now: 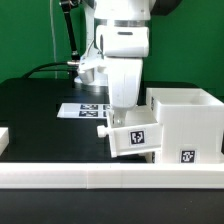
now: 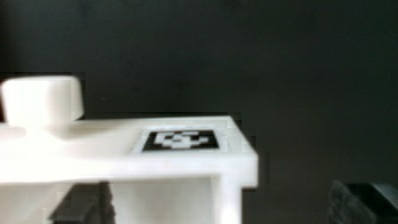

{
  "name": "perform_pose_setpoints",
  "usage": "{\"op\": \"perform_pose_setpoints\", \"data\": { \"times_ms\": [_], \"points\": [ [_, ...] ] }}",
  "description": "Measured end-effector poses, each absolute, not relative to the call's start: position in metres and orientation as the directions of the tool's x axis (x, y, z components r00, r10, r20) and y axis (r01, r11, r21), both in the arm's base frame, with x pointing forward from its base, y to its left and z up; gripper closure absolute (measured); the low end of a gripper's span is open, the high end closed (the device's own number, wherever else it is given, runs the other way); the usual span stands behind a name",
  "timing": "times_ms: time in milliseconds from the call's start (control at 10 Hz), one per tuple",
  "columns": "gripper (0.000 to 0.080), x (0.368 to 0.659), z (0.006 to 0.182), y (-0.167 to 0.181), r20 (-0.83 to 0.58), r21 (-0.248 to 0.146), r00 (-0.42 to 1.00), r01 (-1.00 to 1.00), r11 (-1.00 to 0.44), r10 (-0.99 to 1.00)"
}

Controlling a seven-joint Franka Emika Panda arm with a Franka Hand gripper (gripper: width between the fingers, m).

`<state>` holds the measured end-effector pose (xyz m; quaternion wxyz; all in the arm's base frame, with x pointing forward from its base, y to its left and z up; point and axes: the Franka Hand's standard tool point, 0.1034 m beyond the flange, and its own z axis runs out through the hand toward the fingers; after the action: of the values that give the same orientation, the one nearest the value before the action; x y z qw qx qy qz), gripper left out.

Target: Assemble drawer

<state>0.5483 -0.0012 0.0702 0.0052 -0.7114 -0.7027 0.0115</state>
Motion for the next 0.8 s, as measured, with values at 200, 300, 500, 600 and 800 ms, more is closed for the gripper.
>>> {"op": "perform_pose_setpoints", "data": {
  "times_ms": [200, 300, 500, 600, 800],
  "points": [
    [0.0153, 0.552, 0.082, 0.005, -0.013, -0.012, 0.025, 1.0, -0.026, 1.0],
    [0.0153, 0.552, 0.089, 0.004, -0.018, -0.014, 0.027, 1.0, -0.027, 0.999],
    [0.0151, 0.555, 0.107, -0.018, -0.031, -0.006, 0.012, 1.0, -0.012, 0.999],
    [0.0151, 0.558, 0.114, -0.03, -0.036, 0.0, 0.012, 1.0, -0.012, 0.999],
    [0.0151, 0.57, 0.124, -0.05, -0.039, 0.015, 0.007, 1.0, -0.007, 0.999]
  ]
}}
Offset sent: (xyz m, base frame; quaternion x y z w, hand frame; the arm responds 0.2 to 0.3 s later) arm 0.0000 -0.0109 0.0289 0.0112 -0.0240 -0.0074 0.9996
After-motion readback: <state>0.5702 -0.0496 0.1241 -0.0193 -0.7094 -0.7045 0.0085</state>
